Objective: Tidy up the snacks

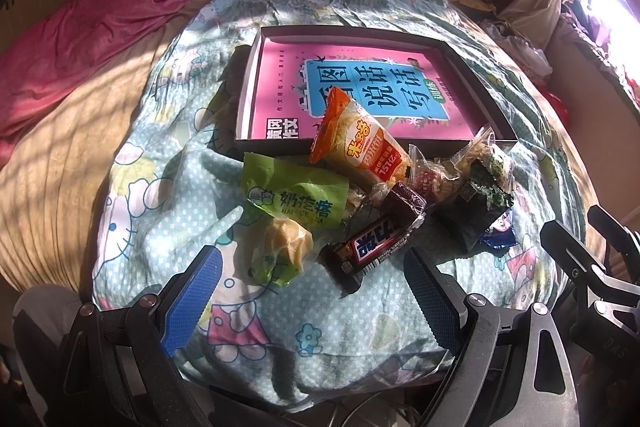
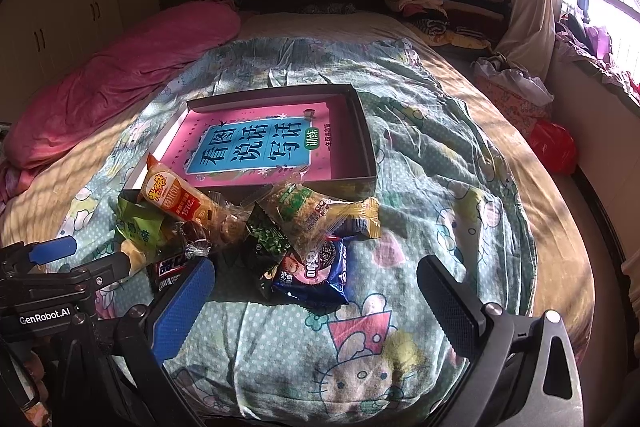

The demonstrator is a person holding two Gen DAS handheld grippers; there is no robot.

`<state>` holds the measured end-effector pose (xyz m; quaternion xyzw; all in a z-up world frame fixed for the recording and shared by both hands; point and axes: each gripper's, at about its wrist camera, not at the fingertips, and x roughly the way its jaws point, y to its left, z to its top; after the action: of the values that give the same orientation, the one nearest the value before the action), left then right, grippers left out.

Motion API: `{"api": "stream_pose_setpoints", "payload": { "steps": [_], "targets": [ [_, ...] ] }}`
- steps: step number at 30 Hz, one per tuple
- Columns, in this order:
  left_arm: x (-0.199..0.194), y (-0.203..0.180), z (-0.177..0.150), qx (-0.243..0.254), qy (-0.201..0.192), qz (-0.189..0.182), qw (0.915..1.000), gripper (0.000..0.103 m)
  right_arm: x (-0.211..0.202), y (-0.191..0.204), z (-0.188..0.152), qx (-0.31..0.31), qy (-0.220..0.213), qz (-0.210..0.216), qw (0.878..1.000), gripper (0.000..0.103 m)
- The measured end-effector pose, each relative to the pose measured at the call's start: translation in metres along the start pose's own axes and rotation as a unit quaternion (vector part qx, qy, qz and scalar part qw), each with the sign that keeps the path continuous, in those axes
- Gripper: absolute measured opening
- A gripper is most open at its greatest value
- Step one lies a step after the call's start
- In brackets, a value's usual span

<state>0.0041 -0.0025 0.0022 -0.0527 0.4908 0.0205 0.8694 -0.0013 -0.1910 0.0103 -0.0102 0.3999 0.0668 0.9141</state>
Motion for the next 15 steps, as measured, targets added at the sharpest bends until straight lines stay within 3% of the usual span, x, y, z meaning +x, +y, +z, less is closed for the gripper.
{"api": "stream_pose_setpoints", "payload": {
  "steps": [15],
  "targets": [
    [0.012,0.004,0.0,-0.007,0.017,0.003,0.9998,0.093,0.011,-0.003,0.001,0.006,0.014,0.0,1.0,0.102]
  ]
}}
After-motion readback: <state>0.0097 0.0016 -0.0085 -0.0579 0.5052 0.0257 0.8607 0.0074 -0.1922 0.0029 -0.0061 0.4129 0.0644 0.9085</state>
